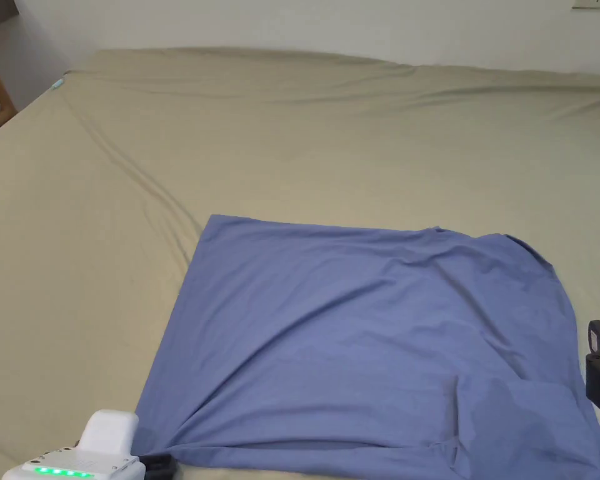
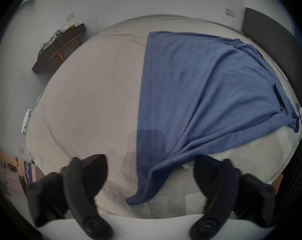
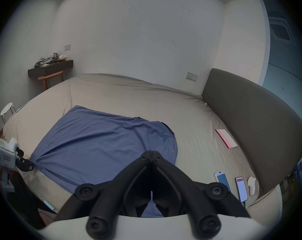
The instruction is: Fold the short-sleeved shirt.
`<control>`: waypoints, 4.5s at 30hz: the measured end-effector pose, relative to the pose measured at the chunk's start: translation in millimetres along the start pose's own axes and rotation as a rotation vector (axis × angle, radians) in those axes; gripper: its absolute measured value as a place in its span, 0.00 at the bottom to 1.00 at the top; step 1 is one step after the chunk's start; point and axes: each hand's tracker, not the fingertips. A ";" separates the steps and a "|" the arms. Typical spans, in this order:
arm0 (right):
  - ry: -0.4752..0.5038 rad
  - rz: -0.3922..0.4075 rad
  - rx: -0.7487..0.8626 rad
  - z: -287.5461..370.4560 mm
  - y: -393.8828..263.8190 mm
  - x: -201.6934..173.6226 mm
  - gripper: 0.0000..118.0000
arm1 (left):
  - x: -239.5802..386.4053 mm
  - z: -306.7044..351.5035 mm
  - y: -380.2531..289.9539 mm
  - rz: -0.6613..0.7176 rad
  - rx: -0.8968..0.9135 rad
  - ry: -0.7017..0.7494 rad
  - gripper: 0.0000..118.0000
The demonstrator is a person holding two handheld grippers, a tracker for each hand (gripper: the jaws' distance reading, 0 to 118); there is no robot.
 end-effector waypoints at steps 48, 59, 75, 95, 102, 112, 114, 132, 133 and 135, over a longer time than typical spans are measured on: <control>0.150 -0.197 -0.556 -51.0 -165.4 58.4 0.05 | 5.7 38.1 -2.3 0.068 0.091 -0.019 0.03; 0.147 -0.267 -0.417 3.8 -132.2 65.2 0.05 | 3.4 64.4 -8.0 0.103 0.181 -0.014 0.03; 0.088 -0.256 -0.477 -140.6 -59.2 78.7 0.05 | 11.2 -1.3 115.2 0.011 0.173 0.020 0.03; -0.093 -0.314 -0.337 -230.8 -56.2 98.8 0.95 | 21.9 -39.9 180.8 0.093 0.338 0.075 0.91; -0.055 -0.193 -0.007 -131.3 12.6 65.5 0.96 | 33.5 70.8 181.3 0.176 0.671 -0.005 0.91; 0.037 -0.048 0.217 -36.4 49.5 -4.6 0.04 | 83.4 152.1 159.0 0.059 0.876 0.012 0.12; 0.038 0.015 0.227 -31.3 48.4 -18.4 0.00 | 86.1 154.6 157.8 0.028 0.878 -0.065 0.06; 0.038 0.013 0.093 -48.5 15.0 9.6 0.00 | 31.1 -17.3 125.1 0.139 0.216 -0.042 0.08; 0.033 0.014 0.075 -50.1 10.3 11.9 0.00 | 28.5 -25.9 121.4 0.147 0.195 -0.031 0.08; 0.018 0.028 0.040 -54.1 -1.0 18.0 0.00 | 23.0 -40.5 114.2 0.135 0.164 0.036 0.46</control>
